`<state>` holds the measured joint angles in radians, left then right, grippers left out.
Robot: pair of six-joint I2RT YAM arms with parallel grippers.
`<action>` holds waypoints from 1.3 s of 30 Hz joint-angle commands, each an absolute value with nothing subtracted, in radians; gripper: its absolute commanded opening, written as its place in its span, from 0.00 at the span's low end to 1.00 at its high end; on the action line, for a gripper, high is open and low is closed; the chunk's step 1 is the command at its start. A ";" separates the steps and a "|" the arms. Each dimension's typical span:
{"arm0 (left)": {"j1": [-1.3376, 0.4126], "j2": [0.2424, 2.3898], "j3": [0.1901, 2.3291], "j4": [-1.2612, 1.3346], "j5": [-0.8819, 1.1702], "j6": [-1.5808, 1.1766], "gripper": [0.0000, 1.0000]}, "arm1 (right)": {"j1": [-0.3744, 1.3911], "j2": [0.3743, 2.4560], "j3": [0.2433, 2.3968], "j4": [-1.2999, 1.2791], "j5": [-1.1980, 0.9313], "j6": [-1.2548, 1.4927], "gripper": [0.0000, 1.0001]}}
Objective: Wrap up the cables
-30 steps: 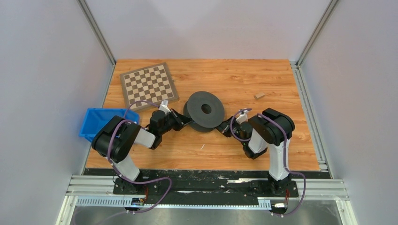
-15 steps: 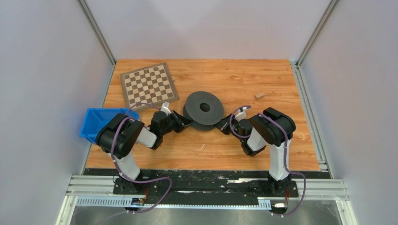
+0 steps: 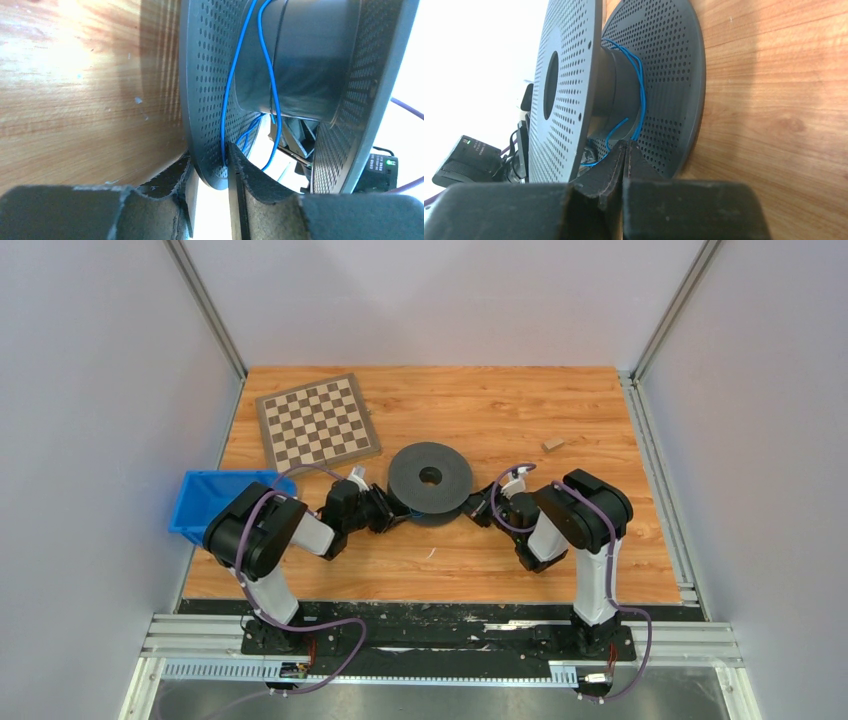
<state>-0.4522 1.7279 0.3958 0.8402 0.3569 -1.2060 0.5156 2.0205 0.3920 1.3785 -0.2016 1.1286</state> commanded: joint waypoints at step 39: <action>-0.454 1.427 0.414 0.400 0.075 -1.146 0.44 | 0.476 1.899 0.445 1.111 -0.146 1.032 0.01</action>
<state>-0.4519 1.4784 0.4149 0.4263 0.1303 -1.1614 0.4946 1.9240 0.4240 1.1149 -0.1558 1.0695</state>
